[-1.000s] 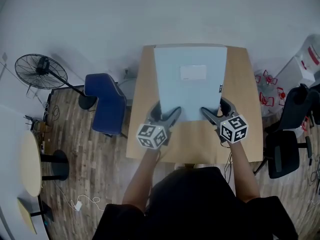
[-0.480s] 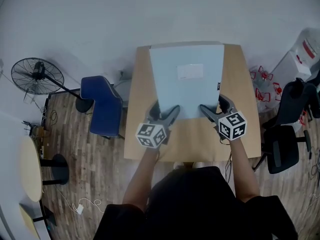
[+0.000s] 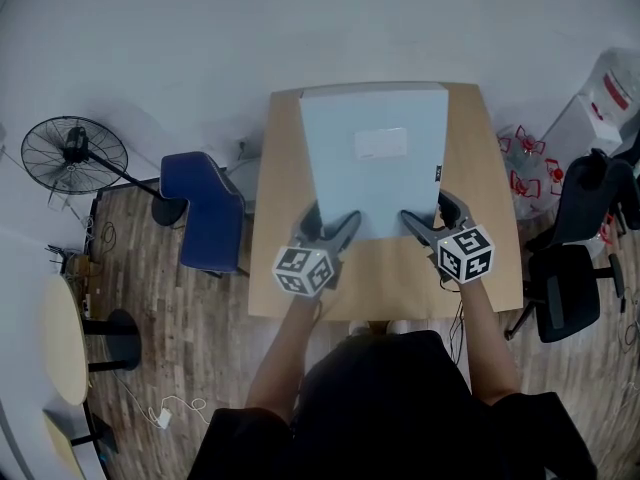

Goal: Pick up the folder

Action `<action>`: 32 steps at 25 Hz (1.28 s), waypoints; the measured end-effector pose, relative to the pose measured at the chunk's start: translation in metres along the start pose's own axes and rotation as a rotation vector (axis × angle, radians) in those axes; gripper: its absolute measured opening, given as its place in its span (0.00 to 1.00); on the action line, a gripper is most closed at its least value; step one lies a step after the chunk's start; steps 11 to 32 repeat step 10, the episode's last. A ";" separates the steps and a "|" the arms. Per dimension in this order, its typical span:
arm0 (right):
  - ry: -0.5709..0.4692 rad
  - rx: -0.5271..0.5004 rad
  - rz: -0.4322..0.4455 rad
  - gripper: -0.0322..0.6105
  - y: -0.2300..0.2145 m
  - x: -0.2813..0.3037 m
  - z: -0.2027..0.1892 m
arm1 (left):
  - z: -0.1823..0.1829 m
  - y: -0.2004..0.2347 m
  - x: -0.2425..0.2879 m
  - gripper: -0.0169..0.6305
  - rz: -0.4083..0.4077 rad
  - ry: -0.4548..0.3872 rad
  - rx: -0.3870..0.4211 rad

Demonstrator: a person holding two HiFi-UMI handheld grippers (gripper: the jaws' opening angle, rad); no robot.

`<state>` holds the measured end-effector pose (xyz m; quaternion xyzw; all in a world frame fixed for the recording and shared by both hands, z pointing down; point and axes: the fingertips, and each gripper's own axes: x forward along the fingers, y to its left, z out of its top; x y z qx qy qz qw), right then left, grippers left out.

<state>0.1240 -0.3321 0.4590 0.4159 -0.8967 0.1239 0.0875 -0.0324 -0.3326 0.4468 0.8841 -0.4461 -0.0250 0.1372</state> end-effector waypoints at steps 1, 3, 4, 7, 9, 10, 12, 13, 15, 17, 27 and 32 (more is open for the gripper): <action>0.000 0.002 -0.002 0.63 -0.001 -0.001 -0.001 | -0.001 -0.001 0.001 0.64 -0.001 0.003 0.000; -0.001 0.003 -0.004 0.63 -0.003 -0.001 -0.002 | -0.003 -0.001 0.003 0.64 -0.003 0.009 -0.004; -0.004 0.001 -0.006 0.63 -0.004 -0.001 -0.002 | -0.003 -0.001 0.004 0.64 -0.004 0.010 -0.007; -0.017 -0.013 -0.012 0.63 -0.008 -0.004 0.000 | -0.005 -0.003 0.009 0.64 -0.009 0.008 -0.017; -0.025 -0.018 -0.014 0.63 -0.010 -0.005 0.000 | -0.006 -0.004 0.011 0.64 -0.012 0.006 -0.018; -0.028 -0.019 -0.014 0.63 -0.011 -0.005 -0.001 | -0.006 -0.005 0.012 0.64 -0.013 0.006 -0.018; -0.028 -0.019 -0.014 0.63 -0.011 -0.005 -0.001 | -0.006 -0.005 0.012 0.64 -0.013 0.006 -0.018; -0.028 -0.019 -0.014 0.63 -0.011 -0.005 -0.001 | -0.006 -0.005 0.012 0.64 -0.013 0.006 -0.018; -0.028 -0.019 -0.014 0.63 -0.011 -0.005 -0.001 | -0.006 -0.005 0.012 0.64 -0.013 0.006 -0.018; -0.028 -0.019 -0.014 0.63 -0.011 -0.005 -0.001 | -0.006 -0.005 0.012 0.64 -0.013 0.006 -0.018; -0.028 -0.019 -0.014 0.63 -0.011 -0.005 -0.001 | -0.006 -0.005 0.012 0.64 -0.013 0.006 -0.018; -0.028 -0.019 -0.014 0.63 -0.011 -0.005 -0.001 | -0.006 -0.005 0.012 0.64 -0.013 0.006 -0.018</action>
